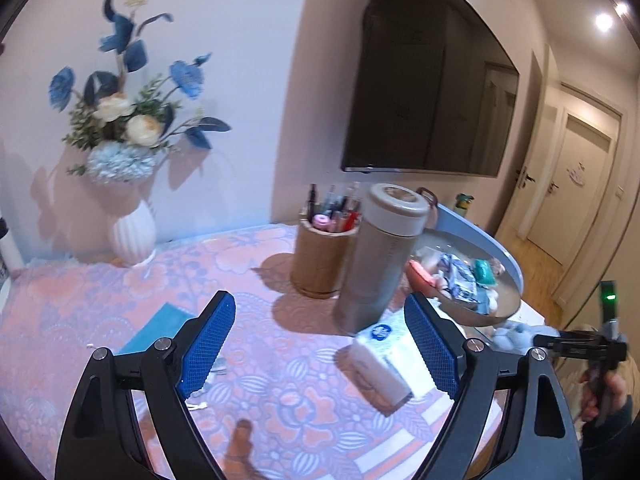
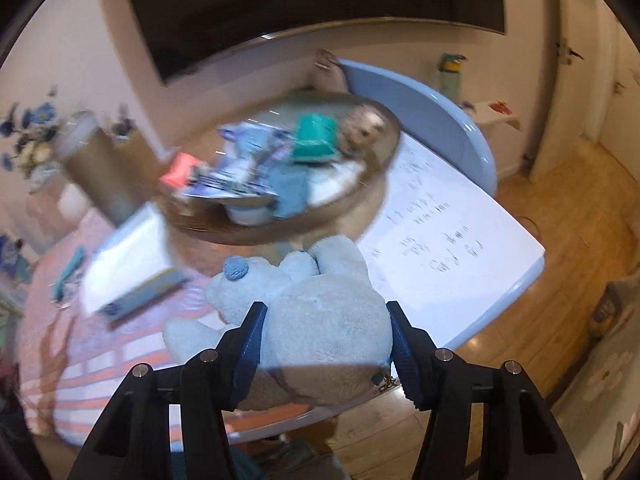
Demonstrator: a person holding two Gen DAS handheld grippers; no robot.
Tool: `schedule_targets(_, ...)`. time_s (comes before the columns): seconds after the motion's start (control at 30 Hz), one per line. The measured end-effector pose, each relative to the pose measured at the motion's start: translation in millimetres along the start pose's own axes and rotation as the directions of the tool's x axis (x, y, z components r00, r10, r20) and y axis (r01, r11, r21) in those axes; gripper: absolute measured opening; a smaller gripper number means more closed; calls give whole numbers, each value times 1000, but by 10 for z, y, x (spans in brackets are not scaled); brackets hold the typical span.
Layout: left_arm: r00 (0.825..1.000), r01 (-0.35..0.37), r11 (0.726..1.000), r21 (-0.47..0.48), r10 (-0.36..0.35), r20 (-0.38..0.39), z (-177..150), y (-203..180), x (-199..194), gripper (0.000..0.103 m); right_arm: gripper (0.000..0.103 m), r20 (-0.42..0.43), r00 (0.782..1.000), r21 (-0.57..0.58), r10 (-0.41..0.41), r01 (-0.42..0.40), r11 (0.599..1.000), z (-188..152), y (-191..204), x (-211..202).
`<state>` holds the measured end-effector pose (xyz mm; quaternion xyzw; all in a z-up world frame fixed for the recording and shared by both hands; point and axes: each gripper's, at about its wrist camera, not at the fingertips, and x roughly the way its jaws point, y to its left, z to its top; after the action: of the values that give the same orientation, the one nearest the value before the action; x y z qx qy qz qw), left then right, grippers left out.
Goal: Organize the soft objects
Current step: 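Withdraw both open tools from the glass bowl and return to the pink table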
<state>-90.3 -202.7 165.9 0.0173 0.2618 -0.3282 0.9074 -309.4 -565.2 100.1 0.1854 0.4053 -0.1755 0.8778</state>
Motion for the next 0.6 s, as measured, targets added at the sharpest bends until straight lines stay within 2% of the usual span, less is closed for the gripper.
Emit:
schedule_targets(0.17, 998, -64, 998, 0, 64, 16, -10, 215, -54, 86, 58, 85, 989, -33, 119, -117, 993, 194, 175, -381)
schedule_targets(0.23, 995, -95, 995, 0, 95, 26, -4, 334, -90, 86, 58, 133, 982, -40, 135, -130, 991, 346, 260, -457)
schedule_targets(0.37, 986, -165, 985, -46, 166, 32, 55, 721, -147, 86, 58, 220, 975, -46, 19, -9, 999, 762, 458, -340)
schedule_targets(0.5, 980, -197, 975, -105, 200, 17, 105, 1083, -182, 86, 58, 254, 962, -24, -97, 107, 994, 1177, 567, 8)
schedule_targets(0.6, 976, -216, 968, -127, 217, -5, 100, 1306, -168, 86, 62, 260, 957, -1, -130, 135, 991, 1412, 633, 324)
